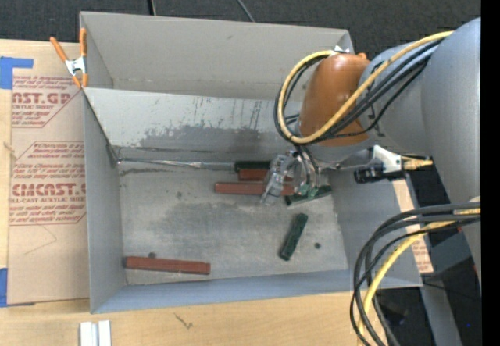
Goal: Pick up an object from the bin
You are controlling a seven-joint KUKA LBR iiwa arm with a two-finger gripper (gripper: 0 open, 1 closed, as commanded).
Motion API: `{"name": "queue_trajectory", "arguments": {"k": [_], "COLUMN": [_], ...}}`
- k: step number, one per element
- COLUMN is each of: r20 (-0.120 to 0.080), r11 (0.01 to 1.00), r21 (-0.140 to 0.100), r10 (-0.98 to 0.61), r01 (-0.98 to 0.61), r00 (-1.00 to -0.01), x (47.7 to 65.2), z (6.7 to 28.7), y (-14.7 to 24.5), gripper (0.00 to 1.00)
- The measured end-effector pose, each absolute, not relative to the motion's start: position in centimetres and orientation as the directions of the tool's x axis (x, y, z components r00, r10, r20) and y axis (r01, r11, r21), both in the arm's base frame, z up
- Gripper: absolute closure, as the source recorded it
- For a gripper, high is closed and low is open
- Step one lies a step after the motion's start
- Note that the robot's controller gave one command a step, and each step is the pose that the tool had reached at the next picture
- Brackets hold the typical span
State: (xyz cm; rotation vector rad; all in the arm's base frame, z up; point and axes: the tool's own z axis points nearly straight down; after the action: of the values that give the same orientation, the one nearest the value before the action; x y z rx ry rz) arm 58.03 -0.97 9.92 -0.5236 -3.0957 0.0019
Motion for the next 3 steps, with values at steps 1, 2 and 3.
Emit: {"name": "queue_trajectory", "arguments": {"k": [1, 2, 3], "r20": [-0.002, 0.02, 0.002], "r11": [0.932, 0.968, 0.968], "r21": [0.001, -0.004, 0.0], "r10": [0.362, 0.251, 0.252], "r01": [0.362, 0.251, 0.252], "r00": [-0.932, -0.968, -0.968], "x": [57.2, 58.0, 58.5], "z": [12.7, 6.7, 7.0], "y": [-0.7, -0.4, -0.5], "gripper": [1.0, 0.0, 1.0]}}
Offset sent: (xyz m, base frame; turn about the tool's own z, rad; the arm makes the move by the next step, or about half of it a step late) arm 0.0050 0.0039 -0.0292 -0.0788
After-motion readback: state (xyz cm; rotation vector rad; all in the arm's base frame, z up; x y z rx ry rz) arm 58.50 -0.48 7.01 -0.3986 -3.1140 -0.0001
